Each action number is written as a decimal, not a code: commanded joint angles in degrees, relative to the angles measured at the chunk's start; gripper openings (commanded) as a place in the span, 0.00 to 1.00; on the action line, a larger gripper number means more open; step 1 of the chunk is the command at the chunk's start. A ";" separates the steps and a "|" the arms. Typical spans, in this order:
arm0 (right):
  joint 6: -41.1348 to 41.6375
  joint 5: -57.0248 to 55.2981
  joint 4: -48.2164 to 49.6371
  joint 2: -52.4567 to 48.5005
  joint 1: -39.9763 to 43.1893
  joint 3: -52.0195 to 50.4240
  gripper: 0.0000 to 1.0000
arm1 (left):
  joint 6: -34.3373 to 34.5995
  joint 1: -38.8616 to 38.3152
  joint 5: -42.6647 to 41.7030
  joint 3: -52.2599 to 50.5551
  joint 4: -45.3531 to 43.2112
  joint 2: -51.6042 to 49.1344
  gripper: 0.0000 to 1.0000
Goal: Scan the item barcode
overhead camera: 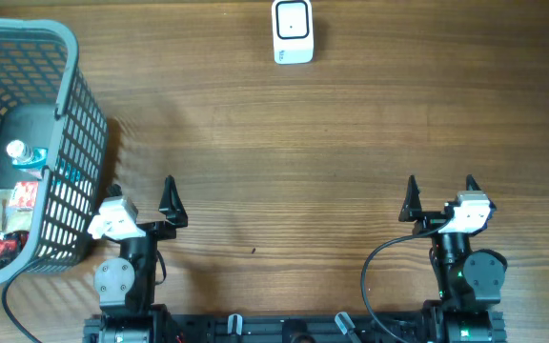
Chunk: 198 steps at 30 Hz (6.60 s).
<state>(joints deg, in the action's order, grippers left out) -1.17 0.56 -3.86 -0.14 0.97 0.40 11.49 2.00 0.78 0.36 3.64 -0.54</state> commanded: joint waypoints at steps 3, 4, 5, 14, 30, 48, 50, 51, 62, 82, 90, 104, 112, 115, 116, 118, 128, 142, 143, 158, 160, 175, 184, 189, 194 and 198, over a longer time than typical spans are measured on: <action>5.68 2.01 3.89 -0.79 0.17 -0.09 1.00 | 0.59 -0.35 -1.31 -0.02 0.68 -0.39 1.00; 5.66 2.01 3.89 -0.79 0.17 -0.09 1.00 | 0.59 -0.35 -1.31 -0.02 0.68 -0.39 1.00; 5.68 2.01 3.89 -0.79 0.17 -0.09 1.00 | 0.59 -0.35 -1.31 -0.02 0.68 -0.39 1.00; 5.68 2.01 3.91 -0.79 0.17 -0.09 1.00 | 0.59 -0.35 -1.31 -0.02 0.68 -0.39 1.00; 5.66 2.01 3.89 -0.79 0.17 -0.09 1.00 | 0.59 -0.35 -1.31 -0.02 0.68 -0.39 1.00; 5.66 2.01 3.89 -0.79 0.17 -0.09 1.00 | 0.59 -0.35 -1.31 -0.02 0.68 -0.39 1.00; 5.68 2.01 3.89 -0.79 0.17 -0.09 1.00 | 0.59 -0.35 -1.31 -0.02 0.68 -0.39 1.00; 5.66 2.01 3.89 -0.79 0.17 -0.09 1.00 | 0.59 -0.35 -1.31 -0.02 0.68 -0.39 1.00; 5.66 2.01 3.89 -0.79 0.17 -0.09 1.00 | 0.57 -0.35 -1.31 -0.02 0.68 -0.39 1.00; 5.68 2.01 3.89 -0.79 0.17 -0.09 1.00 | 4.66 -0.35 -19.61 32.11 13.22 -16.13 1.00; 5.66 2.01 3.89 -0.83 0.17 -0.09 1.00 | -2.27 -0.22 -24.96 65.77 28.30 -43.30 1.00; 5.66 2.03 3.89 -0.83 0.17 -0.09 1.00 | 21.81 17.79 4.22 122.49 68.72 -81.94 1.00; 5.68 2.01 3.91 -0.83 0.17 -0.09 1.00 | 35.28 32.22 1.44 122.49 72.37 -91.19 1.00; 5.66 2.01 3.89 -0.83 0.17 -0.09 1.00 | 45.51 32.48 4.70 122.49 77.35 -94.84 1.00; 5.66 2.01 3.89 -0.83 0.17 -0.09 1.00 | 47.15 32.48 4.74 122.49 78.95 -96.32 1.00; 5.66 2.01 3.89 -0.83 0.17 -0.09 1.00 | 47.95 32.48 5.40 122.49 80.50 -98.49 1.00; 5.68 2.01 3.89 -0.83 0.17 -0.09 1.00 | 47.91 31.82 6.80 121.81 86.31 -110.03 1.00; 5.66 2.01 3.89 -0.83 0.17 -0.09 1.00 | 47.34 31.10 6.34 103.71 77.53 -112.28 0.89; 5.66 2.01 3.89 -0.83 0.17 -0.09 1.00 | 47.28 31.10 6.34 103.49 76.94 -112.28 0.88; 5.66 2.01 3.89 -0.83 0.17 -0.09 1.00 | 47.30 27.67 7.82 102.60 72.81 -112.56 0.47; 5.66 2.01 3.89 -0.83 0.17 -0.09 1.00 | 47.30 27.74 8.35 102.60 73.18 -112.56 0.47; 5.66 2.01 3.89 -0.83 0.17 -0.09 1.00 | 47.28 27.74 10.88 102.60 73.64 -112.63 0.14; 5.68 2.01 3.89 -0.83 0.17 -0.09 1.00 | 47.28 27.76 10.88 102.66 73.66 -112.28 0.04; 5.66 2.01 3.89 -0.83 0.17 -0.09 1.00 | 47.25 27.78 10.86 104.30 73.66 -108.26 0.04; 5.64 2.01 3.89 -0.83 0.17 -0.09 1.00 | 47.28 27.78 10.88 104.72 73.02 -102.51 0.04; 5.66 2.01 3.89 -0.83 0.17 -0.09 1.00 | 47.25 27.78 10.86 104.72 73.81 -102.29 0.04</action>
<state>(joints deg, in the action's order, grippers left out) 3.46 1.50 -0.14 -1.08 0.97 0.36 58.85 29.74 9.98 103.85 77.30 -104.03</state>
